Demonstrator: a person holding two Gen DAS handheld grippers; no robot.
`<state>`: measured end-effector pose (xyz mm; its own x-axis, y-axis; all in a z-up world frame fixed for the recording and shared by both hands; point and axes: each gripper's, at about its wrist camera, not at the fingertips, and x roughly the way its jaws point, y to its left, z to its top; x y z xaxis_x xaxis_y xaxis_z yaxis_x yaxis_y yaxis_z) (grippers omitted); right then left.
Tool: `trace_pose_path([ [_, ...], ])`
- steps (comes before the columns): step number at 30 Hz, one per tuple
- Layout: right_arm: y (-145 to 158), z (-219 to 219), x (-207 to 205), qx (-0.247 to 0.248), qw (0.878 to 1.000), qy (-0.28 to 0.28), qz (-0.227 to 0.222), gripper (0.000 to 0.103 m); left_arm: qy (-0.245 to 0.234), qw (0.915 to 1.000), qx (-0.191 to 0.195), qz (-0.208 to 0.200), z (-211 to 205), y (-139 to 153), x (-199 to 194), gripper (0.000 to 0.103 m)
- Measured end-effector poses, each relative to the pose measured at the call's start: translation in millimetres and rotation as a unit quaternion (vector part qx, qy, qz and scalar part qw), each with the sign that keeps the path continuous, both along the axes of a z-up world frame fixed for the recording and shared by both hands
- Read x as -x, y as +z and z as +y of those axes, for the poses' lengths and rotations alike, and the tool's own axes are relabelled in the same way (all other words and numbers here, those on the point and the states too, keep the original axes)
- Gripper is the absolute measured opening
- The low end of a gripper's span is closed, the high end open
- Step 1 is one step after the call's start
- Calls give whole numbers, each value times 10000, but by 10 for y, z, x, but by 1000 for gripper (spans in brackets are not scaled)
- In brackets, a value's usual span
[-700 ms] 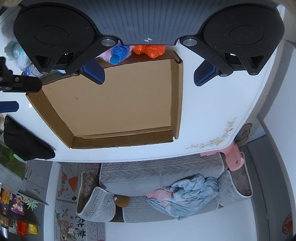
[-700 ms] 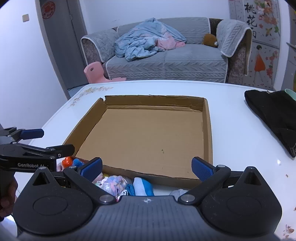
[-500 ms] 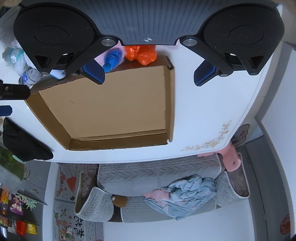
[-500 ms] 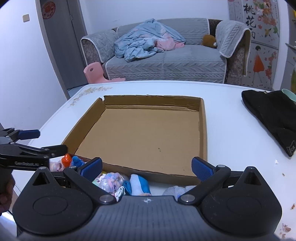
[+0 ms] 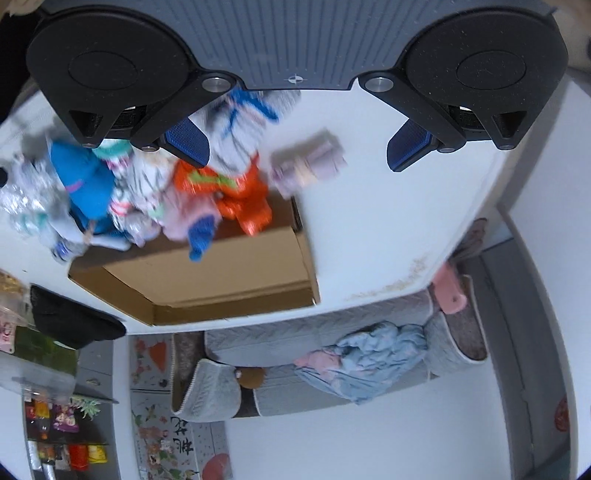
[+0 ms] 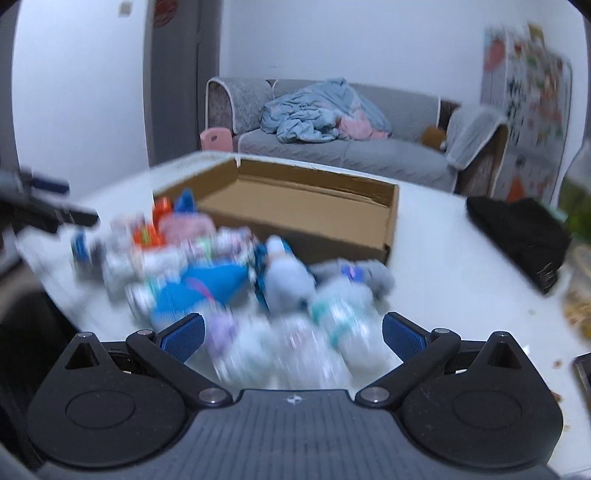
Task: Organize objects
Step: 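Move both tools toward the pile of rolled socks beside the cardboard tray, then grasp the bubble-wrapped roll with the right tool while the left grasps the grey-blue sock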
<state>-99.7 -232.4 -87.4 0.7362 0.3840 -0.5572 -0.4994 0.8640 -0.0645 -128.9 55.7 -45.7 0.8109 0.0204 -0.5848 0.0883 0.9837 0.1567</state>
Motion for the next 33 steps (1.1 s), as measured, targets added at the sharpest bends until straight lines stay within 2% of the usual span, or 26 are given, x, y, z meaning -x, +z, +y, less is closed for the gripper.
trace_pose_path([
  [2,-64,-19,18,38,10000,22,-21,102,-22,9999,80,144,45,-88,-1,102],
  [7,-49,-258,-45,-523,9984,-212,83,99,-120,9985,386,376,123,-255,-61,102],
  [9,-79,-281,-86,-504,9982,-297,153,93,-169,9979,461,426,126,-299,-119,102],
  [11,-134,-265,-106,-444,9981,-369,213,78,-238,9969,566,485,133,-348,-172,102],
  [16,-253,-224,-127,-391,9980,-285,411,62,-411,9951,727,530,172,-412,-222,103],
  [19,-292,-228,-89,-404,9981,-212,422,40,-311,9943,835,585,244,-414,-215,103],
  [20,-300,-240,-77,-464,9978,-184,427,37,-234,9940,881,604,278,-417,-206,103],
  [24,-294,-308,-51,-619,9967,-106,508,35,-130,9945,851,599,326,-399,-156,102],
  [30,-306,-286,-58,-573,9972,-80,479,39,-682,9947,466,608,53,-404,-222,102],
  [33,-326,-258,-90,-526,9975,-72,460,40,-819,9925,562,714,27,-452,-324,101],
])
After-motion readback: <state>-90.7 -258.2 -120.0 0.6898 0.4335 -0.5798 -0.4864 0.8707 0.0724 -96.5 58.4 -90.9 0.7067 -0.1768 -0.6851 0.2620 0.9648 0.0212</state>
